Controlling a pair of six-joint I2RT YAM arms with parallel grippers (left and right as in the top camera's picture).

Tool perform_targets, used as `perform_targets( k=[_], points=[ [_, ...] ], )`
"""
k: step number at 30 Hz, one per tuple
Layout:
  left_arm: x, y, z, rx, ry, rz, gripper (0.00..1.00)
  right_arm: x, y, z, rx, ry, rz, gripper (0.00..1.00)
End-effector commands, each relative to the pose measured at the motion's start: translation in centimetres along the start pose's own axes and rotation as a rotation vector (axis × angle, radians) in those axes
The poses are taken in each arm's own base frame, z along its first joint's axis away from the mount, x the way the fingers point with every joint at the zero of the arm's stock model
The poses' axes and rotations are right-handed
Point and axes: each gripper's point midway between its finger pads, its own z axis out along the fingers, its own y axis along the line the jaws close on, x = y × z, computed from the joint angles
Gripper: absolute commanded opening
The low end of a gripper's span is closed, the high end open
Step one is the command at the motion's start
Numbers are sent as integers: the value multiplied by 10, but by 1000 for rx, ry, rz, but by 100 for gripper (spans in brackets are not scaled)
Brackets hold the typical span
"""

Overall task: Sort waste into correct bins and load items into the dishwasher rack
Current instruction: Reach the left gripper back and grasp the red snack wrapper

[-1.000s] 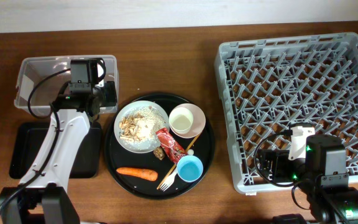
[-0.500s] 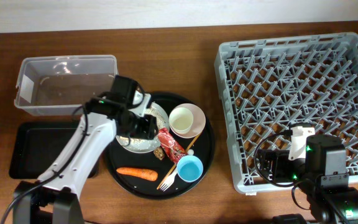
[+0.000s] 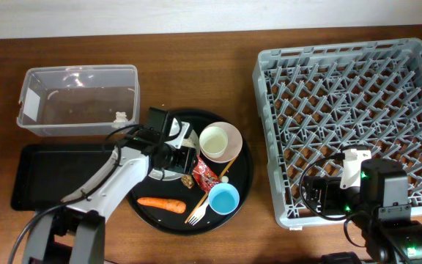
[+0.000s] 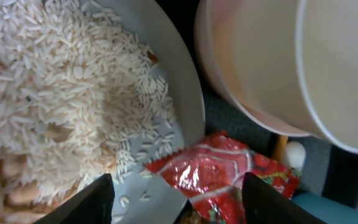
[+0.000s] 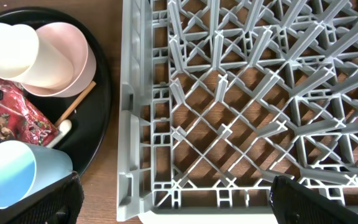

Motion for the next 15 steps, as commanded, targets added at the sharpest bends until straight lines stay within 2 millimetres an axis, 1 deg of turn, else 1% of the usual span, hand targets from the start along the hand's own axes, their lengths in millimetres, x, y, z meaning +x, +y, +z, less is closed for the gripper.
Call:
perform_targets(
  k=[1, 4, 8, 9, 10, 13, 15],
  points=[
    [9, 2, 16, 12, 43, 10, 65, -6, 1, -5, -1, -20, -12, 99],
    [9, -8, 19, 81, 45, 10, 64, -6, 1, -5, -1, -20, -12, 99],
    [0, -10, 19, 87, 11, 22, 44, -6, 1, -5, -1, -20, -12, 98],
    [-1, -10, 19, 88, 5, 24, 40, -6, 1, -5, -1, -20, -12, 99],
    [-2, -10, 19, 88, 1, 25, 38, -6, 1, -5, -1, -20, -12, 99],
    [-3, -10, 19, 88, -1, 26, 18, -5, 1, -5, -1, -20, -12, 99],
    [-3, -10, 19, 88, -1, 26, 12, -6, 1, -5, -1, -20, -12, 99]
  ],
)
